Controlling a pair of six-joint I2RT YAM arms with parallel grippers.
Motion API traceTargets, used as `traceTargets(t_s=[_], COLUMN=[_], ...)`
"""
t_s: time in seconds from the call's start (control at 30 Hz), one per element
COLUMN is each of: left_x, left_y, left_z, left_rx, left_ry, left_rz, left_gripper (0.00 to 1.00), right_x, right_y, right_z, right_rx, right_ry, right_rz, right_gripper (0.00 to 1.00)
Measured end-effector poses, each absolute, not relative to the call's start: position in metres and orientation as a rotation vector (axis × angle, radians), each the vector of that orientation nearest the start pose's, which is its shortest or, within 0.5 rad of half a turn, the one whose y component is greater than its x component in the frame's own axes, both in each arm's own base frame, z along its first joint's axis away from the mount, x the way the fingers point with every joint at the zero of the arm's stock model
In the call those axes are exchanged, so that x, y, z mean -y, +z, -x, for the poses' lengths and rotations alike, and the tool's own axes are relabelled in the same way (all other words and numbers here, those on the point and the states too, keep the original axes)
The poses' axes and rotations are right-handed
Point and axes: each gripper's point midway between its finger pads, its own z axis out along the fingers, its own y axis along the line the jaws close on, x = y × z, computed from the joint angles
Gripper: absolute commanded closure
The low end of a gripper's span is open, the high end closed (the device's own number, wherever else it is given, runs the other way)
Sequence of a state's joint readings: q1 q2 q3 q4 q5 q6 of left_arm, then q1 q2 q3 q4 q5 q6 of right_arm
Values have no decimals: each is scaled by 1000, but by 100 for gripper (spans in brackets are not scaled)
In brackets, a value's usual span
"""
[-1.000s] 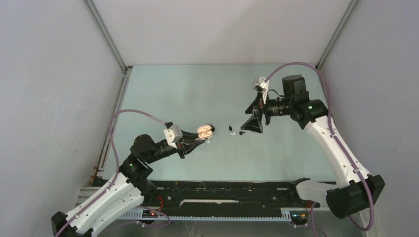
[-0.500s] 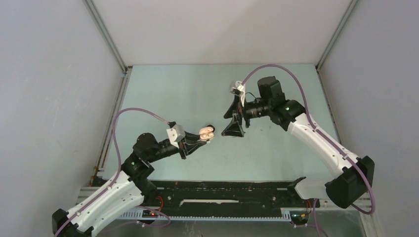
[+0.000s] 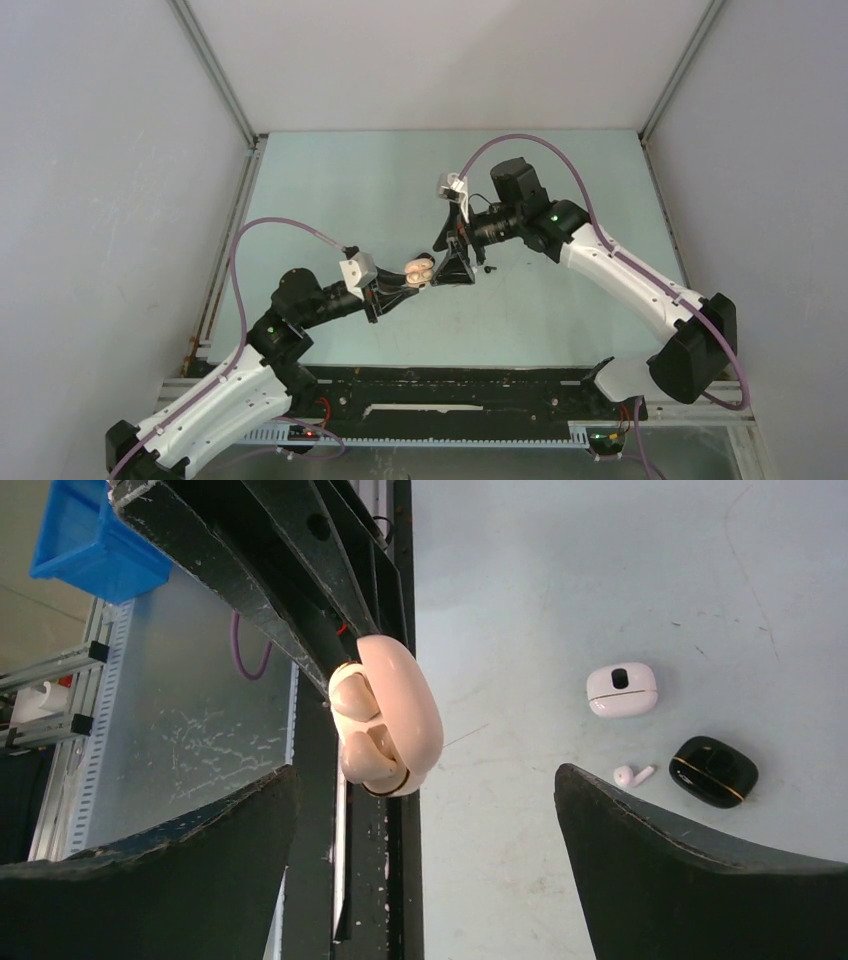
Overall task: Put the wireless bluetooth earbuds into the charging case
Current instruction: Close the charging case.
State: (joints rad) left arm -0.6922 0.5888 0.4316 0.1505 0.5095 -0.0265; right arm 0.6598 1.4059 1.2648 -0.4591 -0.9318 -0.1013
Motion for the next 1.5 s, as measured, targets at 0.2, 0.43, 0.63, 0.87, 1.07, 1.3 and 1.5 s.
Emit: traceTargets(t_s=[0.2,0.43,0.63,0.87,1.07,1.3,1.5], left_x=[244,244,245,245,246,246,246], left_y=[237,237,237,236,234,233,233], left_z=[-158,-158,-158,-158,-158,-157,-156], left_rx=[-1387,-1387,-1388,-1389,-1396,-1400,-1401], left_ry=[-955,-955,-956,-958,-960,-962,-963], left_rz=[-920,-920,-921,-924,-927,-929,-931], left_gripper=[100,100,100,100,100,100,100], right_x=[-332,-333,-335,-338,-340,-339,-338], right_y=[265,260,253,257,256,253,249], right_z=[-197,-201,-206,-210,-211,-207,-202], right_rx=[-1750,-1779,-1820,-1825,-1838,-1844,-1849], right_ry=[1319,1309,1298,1299,1305,1307,1306], right_rz=[1309,1296,1279,1273,1269,1285,1315], right_gripper=[1,3,4,5,5,5,0])
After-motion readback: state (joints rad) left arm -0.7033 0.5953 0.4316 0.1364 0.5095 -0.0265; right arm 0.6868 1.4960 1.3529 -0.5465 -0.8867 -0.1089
